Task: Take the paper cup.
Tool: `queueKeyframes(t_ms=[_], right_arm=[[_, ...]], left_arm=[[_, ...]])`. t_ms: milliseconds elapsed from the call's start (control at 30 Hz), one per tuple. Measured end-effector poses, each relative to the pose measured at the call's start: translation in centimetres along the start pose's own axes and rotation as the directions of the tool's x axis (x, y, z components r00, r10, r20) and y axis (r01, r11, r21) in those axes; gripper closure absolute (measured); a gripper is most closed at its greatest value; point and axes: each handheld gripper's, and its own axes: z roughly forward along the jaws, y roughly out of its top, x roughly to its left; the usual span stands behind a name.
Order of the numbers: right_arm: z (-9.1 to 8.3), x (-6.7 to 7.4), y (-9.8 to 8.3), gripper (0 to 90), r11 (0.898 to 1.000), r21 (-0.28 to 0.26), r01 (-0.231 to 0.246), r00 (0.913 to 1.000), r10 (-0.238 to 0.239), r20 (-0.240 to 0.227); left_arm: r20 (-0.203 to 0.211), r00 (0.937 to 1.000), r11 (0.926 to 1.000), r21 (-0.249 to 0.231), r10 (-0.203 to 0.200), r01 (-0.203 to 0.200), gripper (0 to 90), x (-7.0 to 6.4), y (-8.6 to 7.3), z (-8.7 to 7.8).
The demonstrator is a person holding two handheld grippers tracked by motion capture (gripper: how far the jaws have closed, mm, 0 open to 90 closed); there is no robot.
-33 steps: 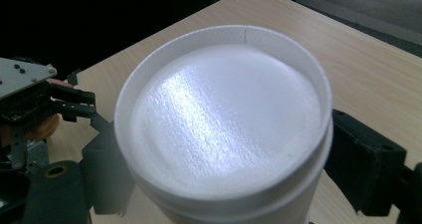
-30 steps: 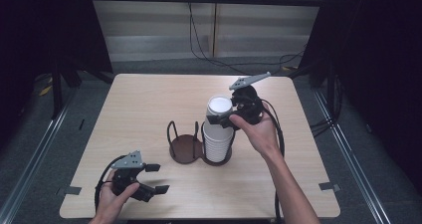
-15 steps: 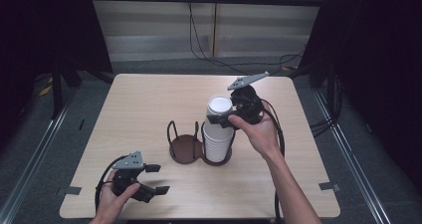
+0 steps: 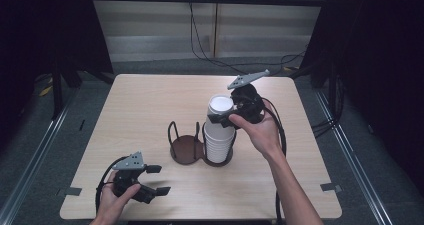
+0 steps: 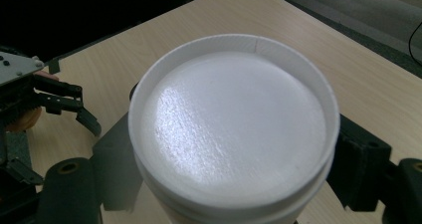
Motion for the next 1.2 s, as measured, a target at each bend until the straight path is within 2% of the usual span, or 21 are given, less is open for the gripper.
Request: queueKeyframes(t_ms=[300,467,567,667,767,900,1200], right_arm=[[-1.0,0.1,0.4,22.2,0.999,-0.035,0.002,1.0000,-0.002,-0.001],[-1.3,0.1,0.7,22.2,0.999,-0.035,0.006,1.0000,-0.006,-0.003],[-1.6,0.2,0.8,22.3,0.999,-0.046,0.002,1.0000,-0.003,-0.009],[-1.9,0.2,0.9,22.4,0.998,-0.060,-0.023,0.9997,0.023,-0.005],[-2.3,0.2,1.2,22.4,0.999,-0.049,-0.022,0.9997,0.022,-0.005],[-2.7,0.2,1.4,22.5,0.997,-0.069,-0.025,0.9997,0.024,-0.007],[-3.1,0.1,1.4,22.5,0.995,-0.101,-0.025,0.9996,0.023,-0.019]], left_arm=[[0.001,1.0000,1.0000,-0.006,-0.005,0.005,16.4,0.0,0.0,0.1],[0.004,0.9999,0.9999,-0.005,-0.010,0.010,16.4,0.0,0.0,0.1],[0.002,1.0000,0.9999,-0.009,-0.008,0.008,16.3,-0.1,0.0,0.0],[0.002,1.0000,0.9999,-0.011,-0.008,0.009,16.4,0.0,-0.1,0.0],[0.003,1.0000,0.9999,-0.010,-0.008,0.008,16.4,0.0,-0.1,0.0],[-0.004,0.9999,0.9996,-0.026,-0.011,0.011,16.4,0.0,0.0,-0.2],[-0.003,1.0000,0.9998,-0.021,-0.005,0.005,16.4,-0.1,0.0,-0.1]])
